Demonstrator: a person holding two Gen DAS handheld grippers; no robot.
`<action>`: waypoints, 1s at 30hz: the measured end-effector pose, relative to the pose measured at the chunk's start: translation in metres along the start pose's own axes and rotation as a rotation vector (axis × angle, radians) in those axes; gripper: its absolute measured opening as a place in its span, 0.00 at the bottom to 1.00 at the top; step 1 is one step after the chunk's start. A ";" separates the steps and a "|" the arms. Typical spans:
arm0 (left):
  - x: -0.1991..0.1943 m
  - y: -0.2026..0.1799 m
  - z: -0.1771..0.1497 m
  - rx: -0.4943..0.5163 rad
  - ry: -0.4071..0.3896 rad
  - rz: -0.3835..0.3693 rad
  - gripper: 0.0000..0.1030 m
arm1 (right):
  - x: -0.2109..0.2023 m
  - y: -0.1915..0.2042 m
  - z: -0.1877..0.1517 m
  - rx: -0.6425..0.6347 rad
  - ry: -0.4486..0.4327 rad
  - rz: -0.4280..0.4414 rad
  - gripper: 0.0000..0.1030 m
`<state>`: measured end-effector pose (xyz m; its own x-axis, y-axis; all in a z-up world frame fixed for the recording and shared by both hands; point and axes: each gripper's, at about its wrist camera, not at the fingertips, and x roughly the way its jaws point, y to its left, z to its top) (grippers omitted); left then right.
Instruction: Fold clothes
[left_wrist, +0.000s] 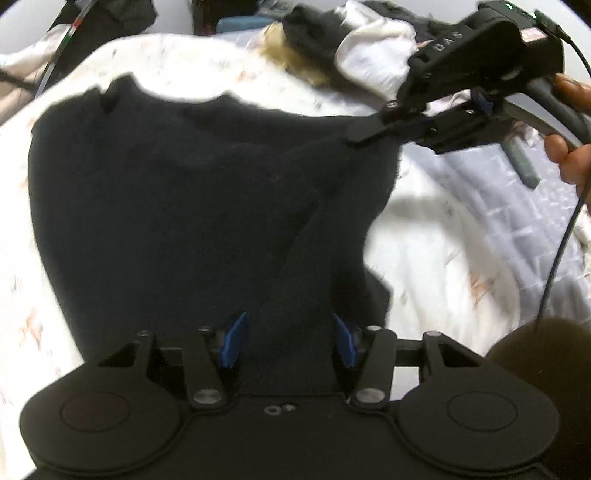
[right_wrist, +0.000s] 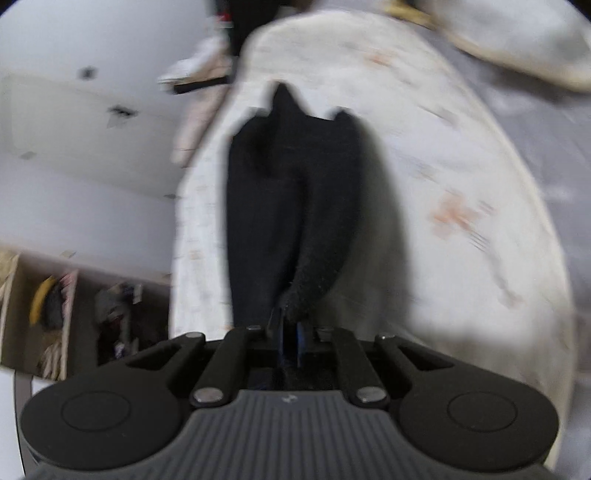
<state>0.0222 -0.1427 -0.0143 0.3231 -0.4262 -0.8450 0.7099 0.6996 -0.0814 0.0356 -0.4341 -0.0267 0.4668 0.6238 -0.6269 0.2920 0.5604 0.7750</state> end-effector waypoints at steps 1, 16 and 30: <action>-0.004 0.000 -0.004 0.014 -0.016 -0.011 0.49 | 0.001 -0.010 -0.002 0.050 -0.009 0.018 0.08; -0.093 0.083 -0.069 -0.286 -0.070 0.006 0.49 | 0.181 0.205 -0.104 -1.081 0.443 -0.483 0.30; 0.007 0.163 0.118 -0.220 -0.268 -0.320 0.50 | 0.074 0.143 -0.098 -0.526 0.207 -0.082 0.42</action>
<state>0.2139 -0.0993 0.0288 0.2806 -0.7530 -0.5952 0.6596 0.6018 -0.4503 0.0307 -0.2543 0.0299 0.2712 0.6306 -0.7271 -0.1596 0.7745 0.6122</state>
